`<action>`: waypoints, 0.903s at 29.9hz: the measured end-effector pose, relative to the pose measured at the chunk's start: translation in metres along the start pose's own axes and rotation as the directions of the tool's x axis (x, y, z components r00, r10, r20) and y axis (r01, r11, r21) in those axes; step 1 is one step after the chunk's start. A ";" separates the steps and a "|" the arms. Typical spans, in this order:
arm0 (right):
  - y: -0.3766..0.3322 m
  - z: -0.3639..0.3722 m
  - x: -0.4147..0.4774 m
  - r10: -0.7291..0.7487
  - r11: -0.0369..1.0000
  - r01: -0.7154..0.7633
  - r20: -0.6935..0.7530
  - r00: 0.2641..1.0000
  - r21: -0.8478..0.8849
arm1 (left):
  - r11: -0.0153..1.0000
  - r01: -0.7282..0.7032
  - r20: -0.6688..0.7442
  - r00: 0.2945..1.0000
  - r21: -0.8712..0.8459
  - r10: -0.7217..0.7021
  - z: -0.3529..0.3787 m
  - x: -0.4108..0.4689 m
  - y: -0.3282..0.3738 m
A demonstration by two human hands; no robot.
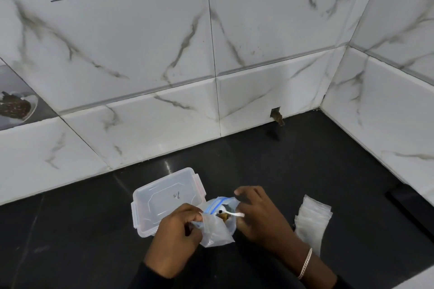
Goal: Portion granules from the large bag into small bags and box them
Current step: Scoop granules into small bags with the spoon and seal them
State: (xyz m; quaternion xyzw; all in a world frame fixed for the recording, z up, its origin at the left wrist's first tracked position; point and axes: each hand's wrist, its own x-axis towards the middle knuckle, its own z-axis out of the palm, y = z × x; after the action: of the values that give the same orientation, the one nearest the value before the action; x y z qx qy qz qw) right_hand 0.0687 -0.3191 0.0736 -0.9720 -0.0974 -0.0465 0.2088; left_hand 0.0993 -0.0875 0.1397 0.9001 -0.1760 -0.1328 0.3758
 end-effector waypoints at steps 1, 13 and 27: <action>-0.005 0.003 0.002 -0.054 0.994 0.053 -0.002 0.999 -0.099 | 1.000 -0.009 0.006 1.000 -0.014 0.009 -0.001 0.001 0.001; -0.010 0.030 0.043 0.054 0.993 -0.082 0.304 0.951 0.080 | 0.979 -0.156 -0.019 0.988 -0.130 0.154 -0.005 0.019 0.021; -0.017 0.038 0.019 0.549 0.670 -0.556 0.175 0.817 0.492 | 0.982 0.125 0.132 0.986 -0.141 -0.106 0.066 -0.017 -0.053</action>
State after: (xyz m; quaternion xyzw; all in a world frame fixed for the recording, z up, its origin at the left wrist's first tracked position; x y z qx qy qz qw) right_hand 0.0852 -0.2855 0.0486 -0.8612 0.1909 0.0528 0.4680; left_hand 0.0710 -0.0874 0.0585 0.8683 -0.1359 -0.2228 0.4219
